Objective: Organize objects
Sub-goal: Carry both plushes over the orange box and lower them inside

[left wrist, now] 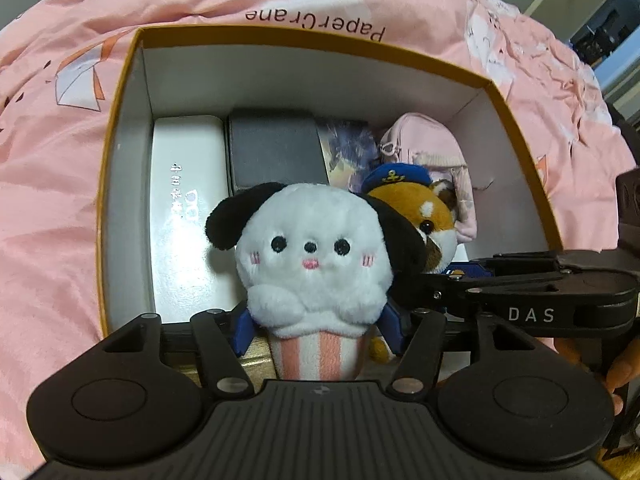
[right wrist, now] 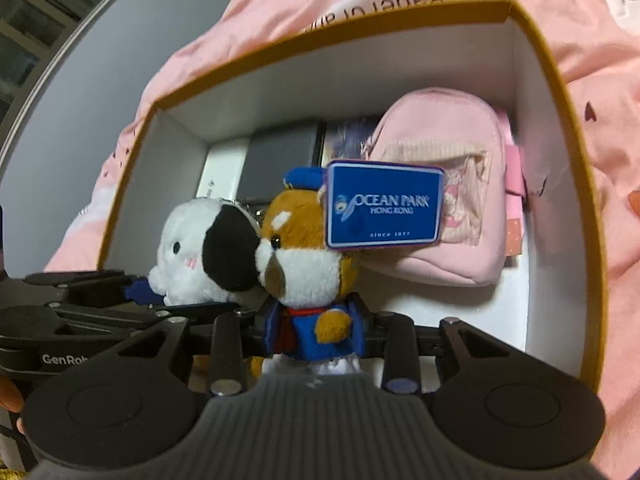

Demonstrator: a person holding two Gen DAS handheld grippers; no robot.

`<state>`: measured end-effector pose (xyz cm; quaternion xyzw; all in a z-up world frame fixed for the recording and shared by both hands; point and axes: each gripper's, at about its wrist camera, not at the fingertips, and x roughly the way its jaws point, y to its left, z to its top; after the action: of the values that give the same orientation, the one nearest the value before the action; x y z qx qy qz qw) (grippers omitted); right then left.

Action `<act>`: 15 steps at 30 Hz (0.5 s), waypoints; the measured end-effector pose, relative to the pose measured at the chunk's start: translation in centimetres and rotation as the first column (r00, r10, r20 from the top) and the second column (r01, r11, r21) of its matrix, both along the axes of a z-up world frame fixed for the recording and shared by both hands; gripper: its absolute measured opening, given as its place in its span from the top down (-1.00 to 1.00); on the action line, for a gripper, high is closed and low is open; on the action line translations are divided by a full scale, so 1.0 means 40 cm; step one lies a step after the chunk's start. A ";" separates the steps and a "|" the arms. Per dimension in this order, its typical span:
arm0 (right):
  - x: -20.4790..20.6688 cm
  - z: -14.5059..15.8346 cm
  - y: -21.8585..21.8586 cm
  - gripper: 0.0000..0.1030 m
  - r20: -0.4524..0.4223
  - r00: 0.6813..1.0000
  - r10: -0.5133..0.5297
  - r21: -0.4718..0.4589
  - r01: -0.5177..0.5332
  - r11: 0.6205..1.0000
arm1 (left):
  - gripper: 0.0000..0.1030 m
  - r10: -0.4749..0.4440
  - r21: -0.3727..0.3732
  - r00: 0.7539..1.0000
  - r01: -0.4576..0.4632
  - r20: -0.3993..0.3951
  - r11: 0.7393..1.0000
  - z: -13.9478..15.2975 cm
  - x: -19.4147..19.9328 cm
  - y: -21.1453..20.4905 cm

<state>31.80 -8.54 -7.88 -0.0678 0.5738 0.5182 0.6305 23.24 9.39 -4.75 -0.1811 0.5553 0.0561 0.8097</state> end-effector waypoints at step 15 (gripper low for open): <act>-0.007 0.095 -0.051 0.07 0.184 0.982 0.041 0.050 -0.051 0.997 | -0.45 -0.147 0.060 0.987 0.143 0.065 0.988 0.049 -0.038 -0.021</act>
<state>31.51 -10.59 -4.08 -0.1110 0.4975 0.5396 0.6700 21.72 8.57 -2.81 -0.1195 0.5367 0.0061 0.8352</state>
